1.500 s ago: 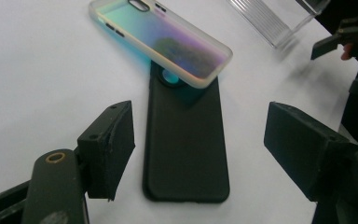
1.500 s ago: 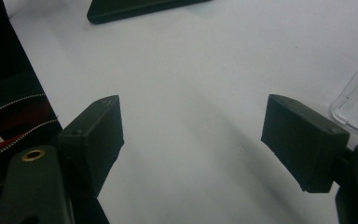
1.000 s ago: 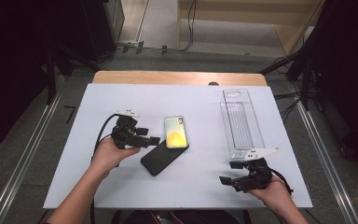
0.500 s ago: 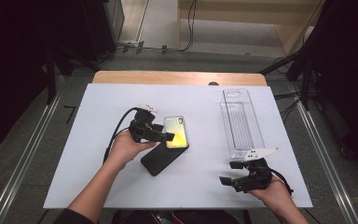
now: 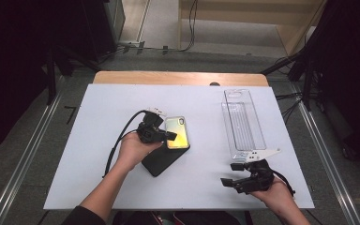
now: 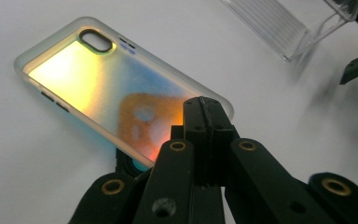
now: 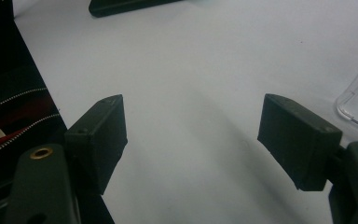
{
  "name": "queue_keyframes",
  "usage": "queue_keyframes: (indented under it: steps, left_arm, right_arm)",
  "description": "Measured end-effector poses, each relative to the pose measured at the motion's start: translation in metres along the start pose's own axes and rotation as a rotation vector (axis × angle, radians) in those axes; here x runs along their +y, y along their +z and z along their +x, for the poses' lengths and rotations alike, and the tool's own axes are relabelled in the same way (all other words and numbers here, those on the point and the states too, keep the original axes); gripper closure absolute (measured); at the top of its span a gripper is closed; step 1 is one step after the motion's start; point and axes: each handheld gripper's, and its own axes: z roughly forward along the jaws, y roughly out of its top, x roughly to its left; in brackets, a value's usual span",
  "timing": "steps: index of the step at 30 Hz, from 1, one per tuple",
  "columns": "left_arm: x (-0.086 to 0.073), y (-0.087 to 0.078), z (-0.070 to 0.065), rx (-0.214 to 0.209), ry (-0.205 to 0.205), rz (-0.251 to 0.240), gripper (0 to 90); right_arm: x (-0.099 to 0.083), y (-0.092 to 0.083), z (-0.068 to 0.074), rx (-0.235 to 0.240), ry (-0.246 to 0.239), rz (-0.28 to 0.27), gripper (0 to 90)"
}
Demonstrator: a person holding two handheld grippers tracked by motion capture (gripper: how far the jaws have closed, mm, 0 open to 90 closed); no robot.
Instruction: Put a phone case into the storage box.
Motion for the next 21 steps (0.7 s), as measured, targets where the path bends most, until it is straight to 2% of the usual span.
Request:
queue_keyframes:
  steps: [5,11,15,21]
  left_arm:
    - [-0.007,0.009,0.003,0.016,-0.005,0.027,90.0]
    - [-0.01,0.015,0.005,0.047,0.007,0.053,90.0]
    - [-0.011,0.016,0.006,0.066,0.014,0.083,90.0]
    - [-0.012,0.014,0.011,0.098,0.014,0.091,90.0]
  right_arm:
    - [0.0,0.0,0.0,-0.003,0.001,-0.003,21.7]
    - [0.0,0.0,0.0,-0.003,-0.001,-0.003,21.7]
    - [0.0,-0.001,0.0,-0.003,-0.003,-0.005,21.7]
    - [0.0,-0.001,0.0,-0.003,-0.001,-0.01,21.7]
